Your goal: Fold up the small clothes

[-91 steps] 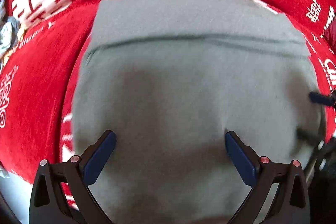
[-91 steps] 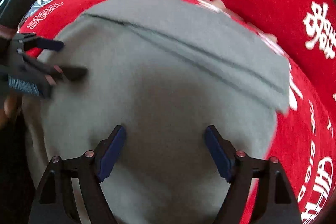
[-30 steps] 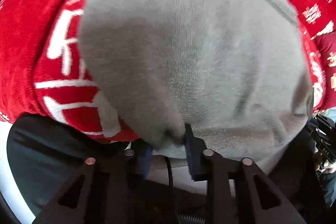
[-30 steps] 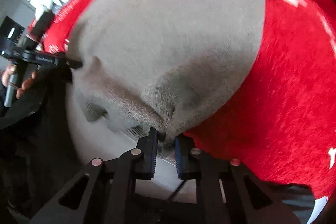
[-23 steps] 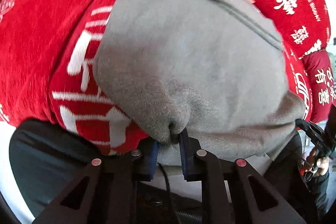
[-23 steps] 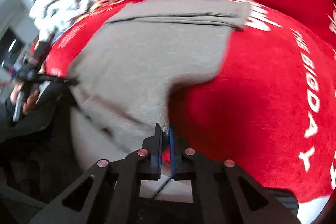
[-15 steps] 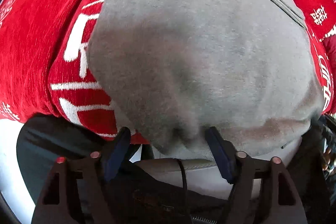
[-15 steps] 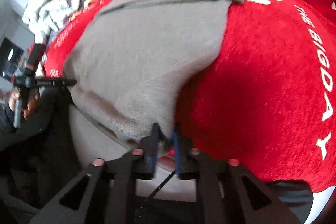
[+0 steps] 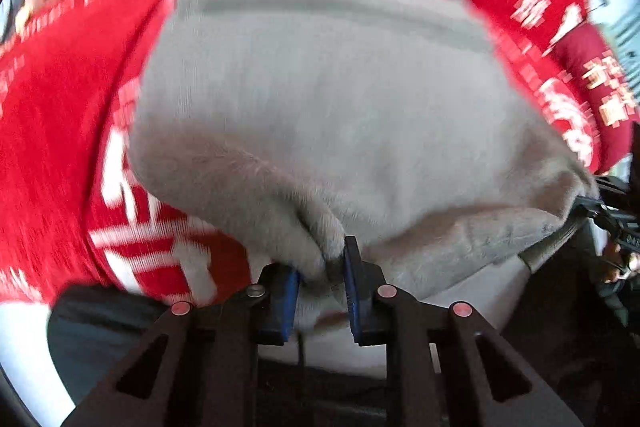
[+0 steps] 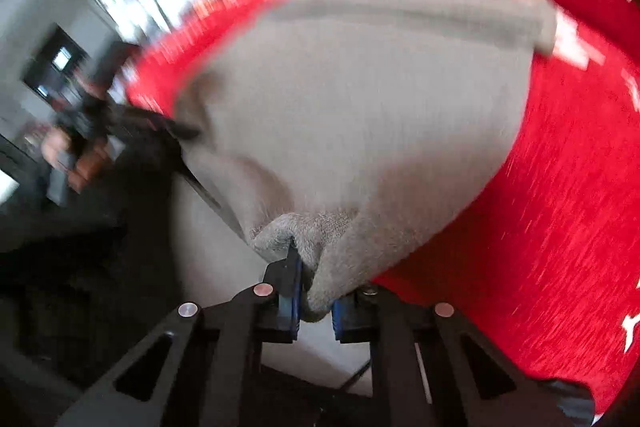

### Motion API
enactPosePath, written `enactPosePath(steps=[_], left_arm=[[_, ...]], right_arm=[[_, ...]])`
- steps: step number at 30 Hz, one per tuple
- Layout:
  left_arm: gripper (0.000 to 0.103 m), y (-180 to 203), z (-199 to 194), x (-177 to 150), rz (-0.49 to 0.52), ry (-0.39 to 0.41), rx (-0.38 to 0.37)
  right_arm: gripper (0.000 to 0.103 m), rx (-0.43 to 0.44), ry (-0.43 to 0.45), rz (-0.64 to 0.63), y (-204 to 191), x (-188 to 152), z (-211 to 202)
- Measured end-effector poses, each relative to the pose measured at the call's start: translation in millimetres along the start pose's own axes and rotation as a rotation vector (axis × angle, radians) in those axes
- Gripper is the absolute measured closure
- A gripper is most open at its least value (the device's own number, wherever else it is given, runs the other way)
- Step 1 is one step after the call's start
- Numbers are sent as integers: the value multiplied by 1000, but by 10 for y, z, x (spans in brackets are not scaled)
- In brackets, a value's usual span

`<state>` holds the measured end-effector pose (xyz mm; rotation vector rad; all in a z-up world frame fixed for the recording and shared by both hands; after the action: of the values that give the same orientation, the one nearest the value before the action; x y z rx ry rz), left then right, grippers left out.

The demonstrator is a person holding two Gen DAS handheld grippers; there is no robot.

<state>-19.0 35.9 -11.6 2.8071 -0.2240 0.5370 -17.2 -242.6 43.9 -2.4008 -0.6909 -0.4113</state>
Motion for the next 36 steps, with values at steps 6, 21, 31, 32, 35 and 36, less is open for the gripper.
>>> enactPosePath(steps=[6, 21, 31, 32, 35, 36], left_arm=[[81, -378, -270, 759, -79, 177, 38], [18, -934, -42, 280, -441, 77, -137], [22, -517, 277, 236, -363, -8, -165], [31, -516, 286, 250, -365, -8, -177], [68, -525, 301, 260, -363, -12, -171], [85, -514, 302, 249, -356, -16, -196]], right_arm=[[91, 31, 185, 117, 289, 472, -277], [44, -11, 120, 441, 924, 459, 317], [41, -39, 87, 286, 520, 436, 505], [41, -47, 93, 276, 497, 441, 496], [41, -31, 107, 326, 557, 454, 470], [41, -6, 114, 376, 612, 453, 455]])
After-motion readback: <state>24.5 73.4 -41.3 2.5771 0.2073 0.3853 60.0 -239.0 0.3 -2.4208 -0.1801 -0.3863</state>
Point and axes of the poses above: each gripper's, at about its wrist camera, not at the fingertips, and z roughly the way its jaws point, y to its right, x to its top, the point moved 7 cm from there along z, roughly the way its jaws point, and after that the axes turned 6 degrees about z, right-handed, at the moved point
